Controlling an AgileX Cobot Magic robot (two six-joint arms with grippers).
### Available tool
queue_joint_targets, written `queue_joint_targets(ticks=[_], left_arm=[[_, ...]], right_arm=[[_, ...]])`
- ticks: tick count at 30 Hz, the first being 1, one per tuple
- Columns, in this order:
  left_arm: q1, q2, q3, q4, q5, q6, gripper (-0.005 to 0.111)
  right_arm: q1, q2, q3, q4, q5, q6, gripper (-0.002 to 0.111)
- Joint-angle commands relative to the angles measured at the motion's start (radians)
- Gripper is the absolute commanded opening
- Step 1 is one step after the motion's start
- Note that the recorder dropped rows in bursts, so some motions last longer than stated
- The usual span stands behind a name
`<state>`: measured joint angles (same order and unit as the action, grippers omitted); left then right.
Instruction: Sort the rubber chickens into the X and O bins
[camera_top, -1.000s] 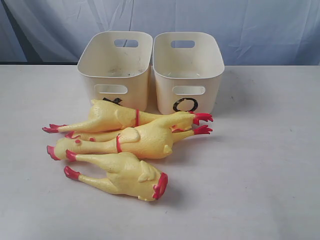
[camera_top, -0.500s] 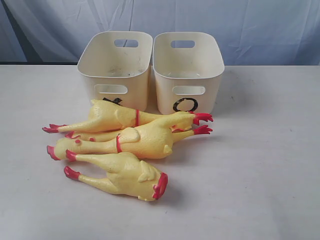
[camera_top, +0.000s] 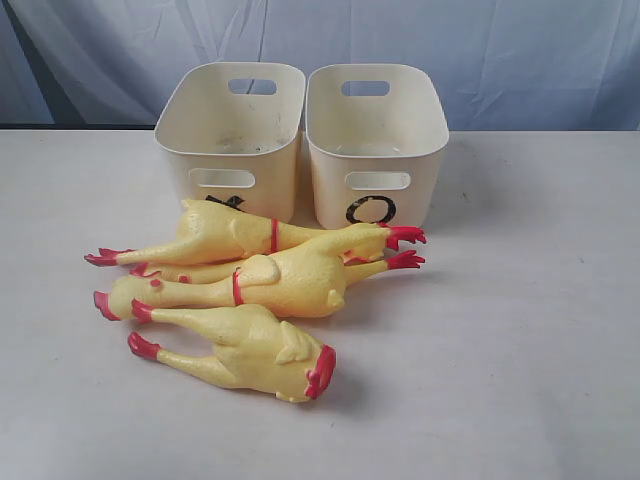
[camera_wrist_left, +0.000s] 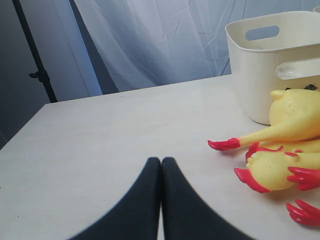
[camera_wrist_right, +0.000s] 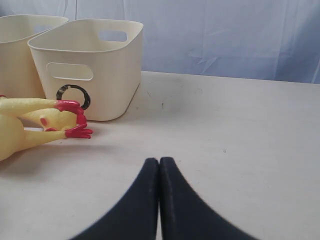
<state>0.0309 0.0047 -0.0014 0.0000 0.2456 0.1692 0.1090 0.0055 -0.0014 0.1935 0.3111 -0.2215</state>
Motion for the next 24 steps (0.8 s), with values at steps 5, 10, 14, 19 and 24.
queue_joint_targets(ticks=[5,10,14,19,24], left_arm=[[-0.006,-0.005,0.001,0.005,-0.015,-0.005,0.000],[-0.006,-0.005,0.001,0.005,-0.015,-0.005,0.000],[-0.006,-0.005,0.001,0.005,-0.015,-0.005,0.000],[-0.006,-0.005,0.001,0.005,-0.015,-0.005,0.000],[-0.006,-0.005,0.001,0.005,-0.015,-0.005,0.000]], right_arm=[[0.003,-0.005,0.001,-0.046,-0.010,-0.001,0.000],[0.003,-0.005,0.001,-0.051,-0.010,-0.001,0.000],[0.003,-0.005,0.001,-0.051,-0.006,-0.001,0.000],[0.003,-0.005,0.001,-0.051,-0.006,-0.001,0.000],[0.003,-0.005,0.001,-0.047,-0.006,-0.001,0.000]])
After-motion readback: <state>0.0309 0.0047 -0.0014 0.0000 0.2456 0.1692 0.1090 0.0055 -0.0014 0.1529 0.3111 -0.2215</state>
